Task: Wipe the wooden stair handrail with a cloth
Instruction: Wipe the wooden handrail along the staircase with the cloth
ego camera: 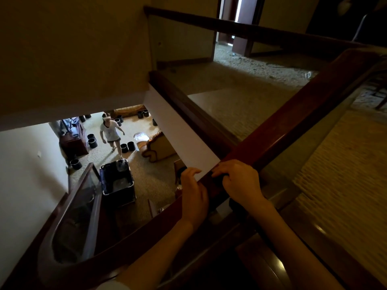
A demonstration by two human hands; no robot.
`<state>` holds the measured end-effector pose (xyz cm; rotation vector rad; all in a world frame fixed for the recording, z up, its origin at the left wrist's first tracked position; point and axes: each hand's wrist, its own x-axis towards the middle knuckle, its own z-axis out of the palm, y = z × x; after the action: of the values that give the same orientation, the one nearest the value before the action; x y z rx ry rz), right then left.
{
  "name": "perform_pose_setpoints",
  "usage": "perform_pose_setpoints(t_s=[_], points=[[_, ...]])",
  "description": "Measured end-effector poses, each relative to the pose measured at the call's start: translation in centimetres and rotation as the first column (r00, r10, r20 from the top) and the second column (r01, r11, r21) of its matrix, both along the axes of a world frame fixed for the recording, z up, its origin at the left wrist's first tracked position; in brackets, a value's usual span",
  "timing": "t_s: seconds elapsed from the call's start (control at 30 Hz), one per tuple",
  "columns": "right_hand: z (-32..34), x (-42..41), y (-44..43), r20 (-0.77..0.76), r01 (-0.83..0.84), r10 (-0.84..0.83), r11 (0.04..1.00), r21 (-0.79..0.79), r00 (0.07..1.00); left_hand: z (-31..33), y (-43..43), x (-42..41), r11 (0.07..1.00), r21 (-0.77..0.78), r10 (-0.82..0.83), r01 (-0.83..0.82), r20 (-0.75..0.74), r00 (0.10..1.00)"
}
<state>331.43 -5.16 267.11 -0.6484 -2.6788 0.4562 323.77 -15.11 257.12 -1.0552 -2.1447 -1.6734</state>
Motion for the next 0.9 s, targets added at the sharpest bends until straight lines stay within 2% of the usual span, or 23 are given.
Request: perform_pose_setpoints(t_s=[0.07,0.13,0.2,0.27,0.33,0.4,0.43,0.5,0.57,0.67,0.73,0.8,0.9], points=[[0.4,0.0,0.1,0.029,0.011,-0.008,0.996,-0.093,1.000,0.5,-0.6,-0.1,0.999,0.045,0.018,-0.023,0.111,0.994],[1.0,-0.2,0.5,0.025,0.047,-0.043,0.978,-0.205,0.999,1.5,-0.8,-0.4,0.996,0.077,-0.062,0.047,0.215,0.975],[1.3,-0.5,0.7,-0.119,0.051,-0.107,0.914,-0.401,0.987,2.7,-0.5,-0.8,0.984,0.098,-0.172,0.147,0.326,0.930],[1.6,-0.8,0.3,-0.346,-0.051,-0.205,0.794,-0.605,0.915,4.2,0.4,-1.0,0.959,0.172,-0.279,0.226,0.433,0.857],[2.0,-1.6,-0.1,-0.525,-0.178,-0.298,0.715,-0.676,0.797,5.9,1.6,-1.2,0.898,0.329,-0.427,0.292,0.492,0.759],[2.2,-3.1,-0.3,-0.595,-0.220,-0.356,0.697,-0.683,0.721,7.4,3.0,-1.8,0.828,0.465,-0.547,0.314,0.544,0.637],[2.2,-3.9,-0.3,-0.603,-0.208,-0.374,0.704,-0.680,0.705,8.0,3.7,-2.1,0.811,0.491,-0.573,0.318,0.556,0.602],[2.1,-5.5,-0.2,-0.600,-0.143,-0.374,0.755,-0.639,0.708,9.2,5.0,-3.3,0.802,0.475,-0.591,0.361,0.546,0.594],[1.8,-6.5,0.6,-0.569,-0.066,-0.301,0.843,-0.534,0.765,10.1,6.1,-5.0,0.789,0.461,-0.612,0.406,0.530,0.587],[1.4,-6.5,2.7,-0.394,0.082,-0.198,0.953,-0.291,0.898,9.9,7.4,-7.4,0.758,0.481,-0.652,0.441,0.593,0.472],[1.1,-6.3,3.7,-0.243,0.220,-0.239,0.970,-0.103,0.940,9.0,7.9,-8.0,0.722,0.488,-0.679,0.490,0.636,0.367],[0.8,-6.4,4.1,-0.138,0.260,-0.253,0.965,0.035,0.957,8.2,8.6,-8.0,0.706,0.517,-0.683,0.484,0.677,0.273],[0.6,-6.7,4.1,-0.175,0.236,-0.223,0.970,0.060,0.959,7.8,10.1,-8.8,0.689,0.527,-0.686,0.497,0.695,0.214]])
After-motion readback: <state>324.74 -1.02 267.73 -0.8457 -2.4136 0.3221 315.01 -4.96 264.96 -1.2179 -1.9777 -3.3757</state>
